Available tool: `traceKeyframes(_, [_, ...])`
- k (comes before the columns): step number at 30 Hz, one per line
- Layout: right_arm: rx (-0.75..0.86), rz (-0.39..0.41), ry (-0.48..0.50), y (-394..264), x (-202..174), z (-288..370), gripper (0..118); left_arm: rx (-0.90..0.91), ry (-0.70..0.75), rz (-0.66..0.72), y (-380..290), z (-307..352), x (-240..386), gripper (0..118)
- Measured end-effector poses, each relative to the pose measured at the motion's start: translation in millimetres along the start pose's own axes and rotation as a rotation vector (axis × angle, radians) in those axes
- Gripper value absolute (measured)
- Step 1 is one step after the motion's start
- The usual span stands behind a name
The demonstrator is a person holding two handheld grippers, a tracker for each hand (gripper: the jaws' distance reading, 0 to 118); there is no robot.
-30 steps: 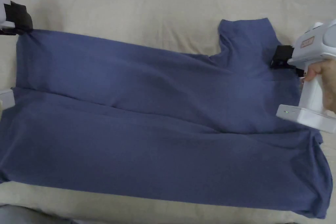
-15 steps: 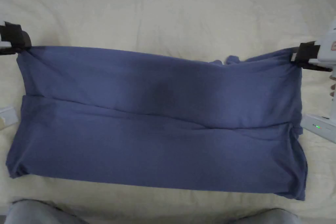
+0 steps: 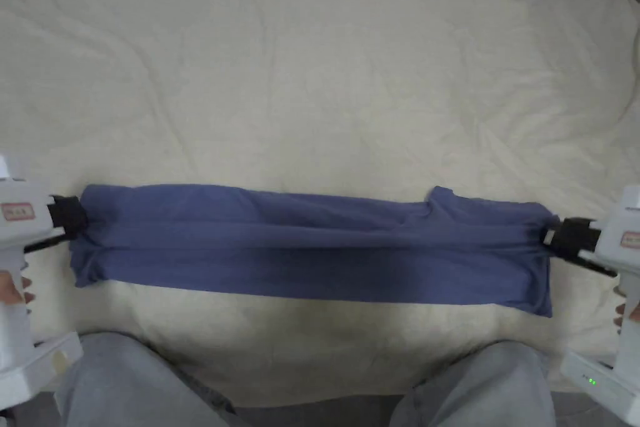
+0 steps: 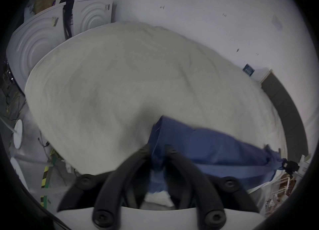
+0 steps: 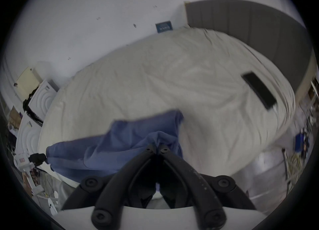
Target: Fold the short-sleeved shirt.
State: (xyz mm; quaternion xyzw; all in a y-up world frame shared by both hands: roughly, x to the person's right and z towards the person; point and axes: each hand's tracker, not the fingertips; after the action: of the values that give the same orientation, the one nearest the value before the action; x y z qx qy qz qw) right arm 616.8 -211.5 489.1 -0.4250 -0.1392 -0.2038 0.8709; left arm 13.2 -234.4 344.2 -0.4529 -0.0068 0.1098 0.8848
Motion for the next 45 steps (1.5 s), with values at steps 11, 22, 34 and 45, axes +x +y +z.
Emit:
traceKeyframes(11, [0.213, 0.102, -0.232, 8, -15, 65, 110, 0.352, 0.054, -0.057, 20, 62, 28, 118])
traceKeyframes(22, [0.713, 0.319, -0.064, 8, -111, 112, 118, 0.73, 0.034, -0.387, 11, 104, 133, 118])
traceKeyframes(34, [0.764, 0.299, 0.004, -7, -141, 110, 8, 0.745, -0.058, -0.422, -6, 105, 164, 1])
traceKeyframes(45, [0.686, 0.276, 0.011, -3, -142, 102, 1, 0.619, -0.16, -0.293, 18, 104, 134, 22])
